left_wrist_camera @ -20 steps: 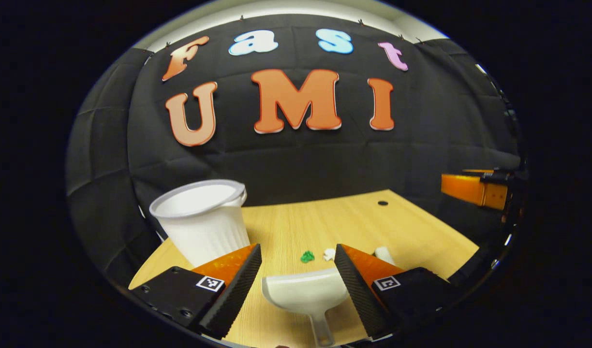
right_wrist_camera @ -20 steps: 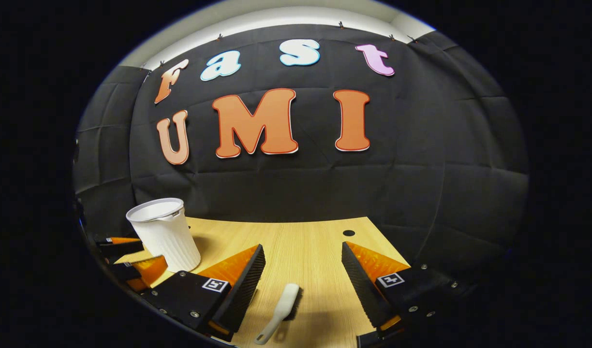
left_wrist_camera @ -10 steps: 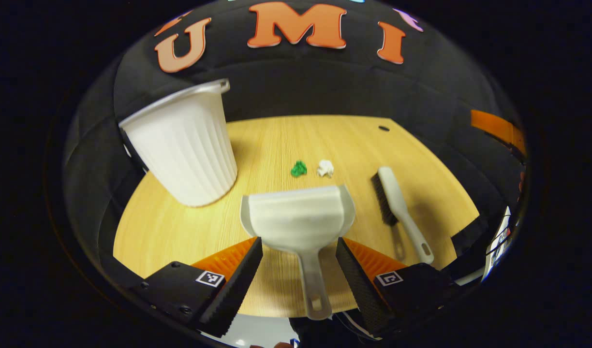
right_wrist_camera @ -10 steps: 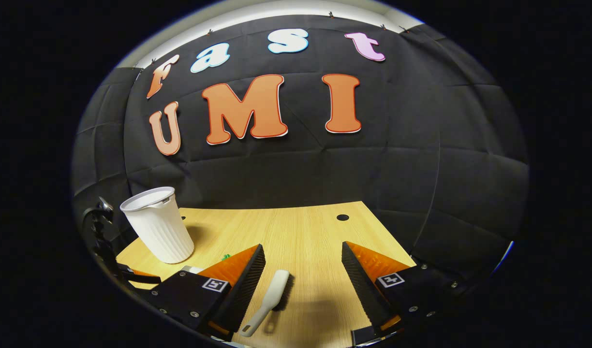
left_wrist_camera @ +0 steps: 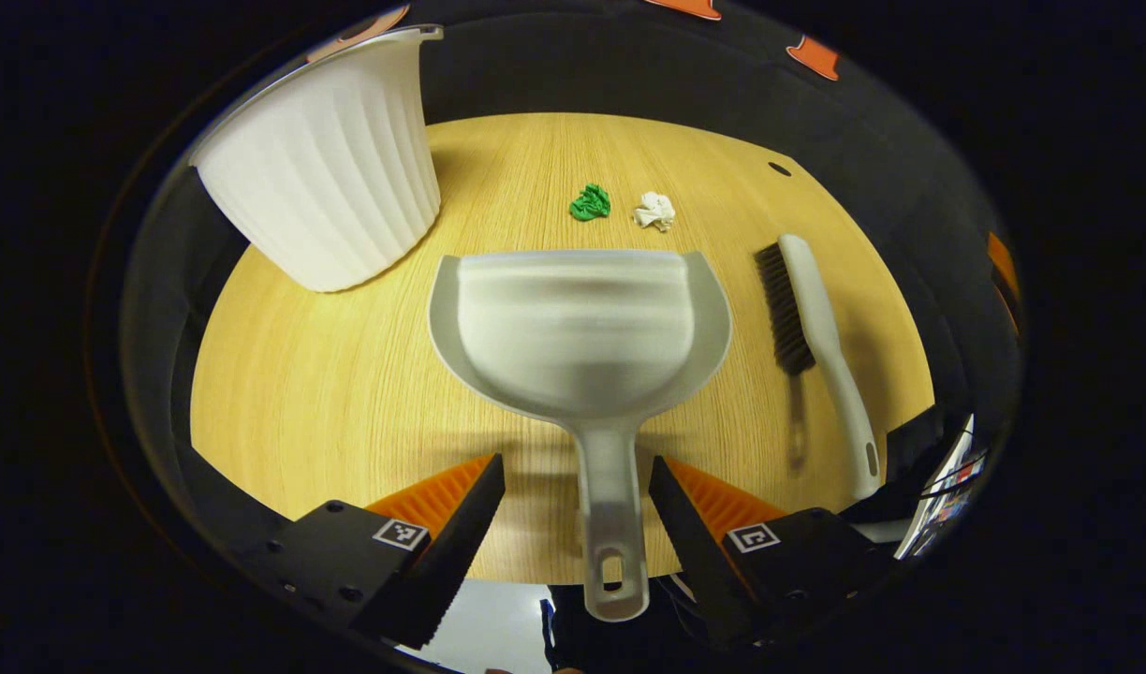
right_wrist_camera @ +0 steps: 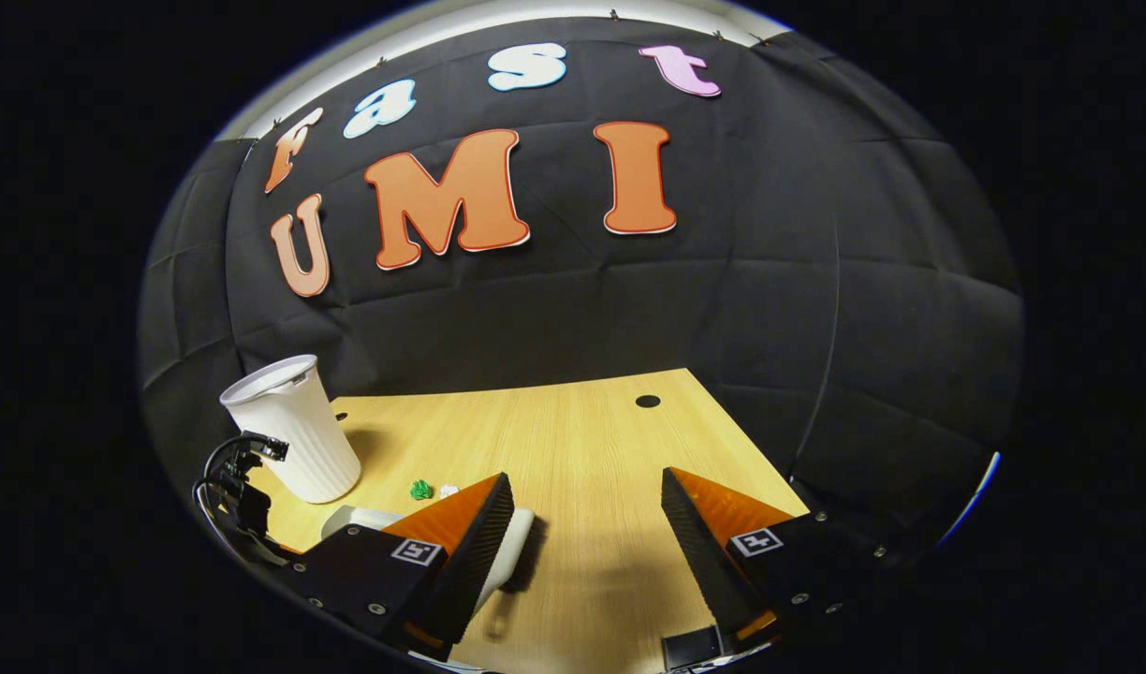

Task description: Pick up the small broom and dustpan from the desktop, sweep the trash into the dustpan with the broom, and then empty the trash into the garbage bin.

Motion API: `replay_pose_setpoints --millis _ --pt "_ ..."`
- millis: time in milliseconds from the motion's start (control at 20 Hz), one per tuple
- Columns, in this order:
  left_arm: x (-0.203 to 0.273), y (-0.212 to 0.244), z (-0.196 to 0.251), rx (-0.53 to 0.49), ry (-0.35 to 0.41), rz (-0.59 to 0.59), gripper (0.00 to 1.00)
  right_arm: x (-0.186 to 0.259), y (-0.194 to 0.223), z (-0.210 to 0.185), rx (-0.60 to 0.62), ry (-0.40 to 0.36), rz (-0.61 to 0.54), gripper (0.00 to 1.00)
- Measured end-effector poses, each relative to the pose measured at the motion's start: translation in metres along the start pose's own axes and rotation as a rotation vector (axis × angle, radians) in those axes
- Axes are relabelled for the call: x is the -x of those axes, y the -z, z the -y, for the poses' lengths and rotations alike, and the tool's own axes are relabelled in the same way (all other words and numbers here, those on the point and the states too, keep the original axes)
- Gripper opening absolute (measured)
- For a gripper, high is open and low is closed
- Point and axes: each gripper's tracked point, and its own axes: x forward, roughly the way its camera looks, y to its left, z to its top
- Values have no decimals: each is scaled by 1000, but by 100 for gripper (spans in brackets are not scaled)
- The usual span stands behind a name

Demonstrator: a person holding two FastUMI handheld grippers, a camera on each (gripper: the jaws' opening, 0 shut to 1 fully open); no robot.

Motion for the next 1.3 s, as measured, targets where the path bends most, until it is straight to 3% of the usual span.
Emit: replay_pose_setpoints --millis 300,400,450,550,700,900,1150,1300 --pt "8 2 1 -31 -4 -79 100 -9 1 0 -3 -17 -17 95" --pt "5 4 5 -14 -5 -100 94 -13 2 -2 -1 -25 -22 96" --pt "5 4 6 -1 -6 -101 77 -14 3 -2 4 -27 -23 96" --pt "2 1 7 15 -10 -94 54 -15 4 -5 6 -37 -28 96" --pt "5 2 10 15 8 -108 39 -19 14 -18 -3 -84 -75 96" --pt "5 -5 8 38 20 -81 33 -23 56 -44 -3 -149 -243 96" --pt "7 -33 8 57 93 -19 31 -15 140 -83 -13 -201 -576 96" --pt "15 -47 9 -8 88 33 31 -12 173 -84 12 -157 -682 96"
